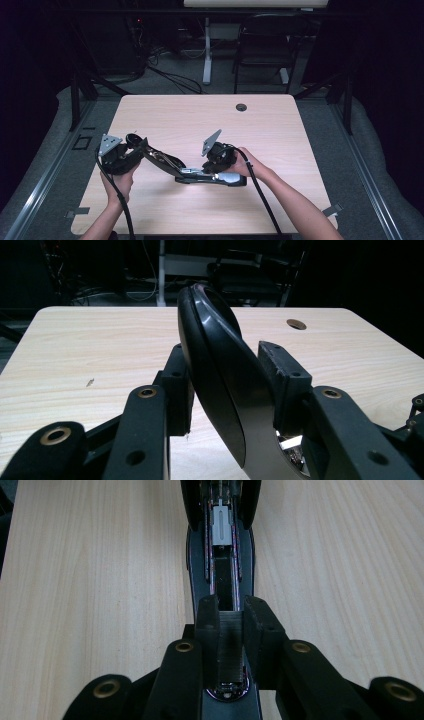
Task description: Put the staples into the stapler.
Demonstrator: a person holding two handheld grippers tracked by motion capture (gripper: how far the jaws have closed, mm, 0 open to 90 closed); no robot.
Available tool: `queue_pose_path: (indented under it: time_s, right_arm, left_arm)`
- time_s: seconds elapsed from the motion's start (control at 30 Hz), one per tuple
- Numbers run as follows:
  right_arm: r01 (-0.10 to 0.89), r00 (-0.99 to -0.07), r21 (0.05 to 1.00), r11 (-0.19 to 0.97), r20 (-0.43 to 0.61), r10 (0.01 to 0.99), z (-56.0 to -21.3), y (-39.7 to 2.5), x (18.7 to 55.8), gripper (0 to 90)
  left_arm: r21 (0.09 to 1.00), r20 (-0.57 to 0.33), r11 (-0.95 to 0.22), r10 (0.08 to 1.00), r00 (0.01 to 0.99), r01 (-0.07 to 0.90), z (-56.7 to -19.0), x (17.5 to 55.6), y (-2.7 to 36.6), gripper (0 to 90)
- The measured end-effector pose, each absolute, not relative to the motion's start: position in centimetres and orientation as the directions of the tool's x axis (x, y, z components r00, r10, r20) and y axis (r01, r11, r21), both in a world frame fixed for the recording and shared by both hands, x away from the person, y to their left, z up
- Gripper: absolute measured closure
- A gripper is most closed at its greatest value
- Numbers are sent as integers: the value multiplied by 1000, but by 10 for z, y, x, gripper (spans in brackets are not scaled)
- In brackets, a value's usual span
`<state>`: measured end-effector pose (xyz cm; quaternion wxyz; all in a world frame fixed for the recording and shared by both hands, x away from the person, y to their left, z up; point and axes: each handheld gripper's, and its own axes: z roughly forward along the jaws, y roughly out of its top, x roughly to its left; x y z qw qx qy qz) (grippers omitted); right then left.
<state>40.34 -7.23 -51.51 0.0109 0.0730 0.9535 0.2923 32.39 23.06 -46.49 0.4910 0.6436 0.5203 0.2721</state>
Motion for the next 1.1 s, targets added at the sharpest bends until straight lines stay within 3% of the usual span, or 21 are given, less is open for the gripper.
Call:
queue_pose_path:
  time_s: [0.63,1.1]
  right_arm:
    - [121,-992,542,831,29,126,-517,-74,406,773]
    - [147,-987,544,826,30,155,-513,-78,405,667]
  left_arm:
    - [914,-161,23,936,312,404,-465,324,231,603]
    - [914,-161,23,936,311,405,-465,324,231,603]
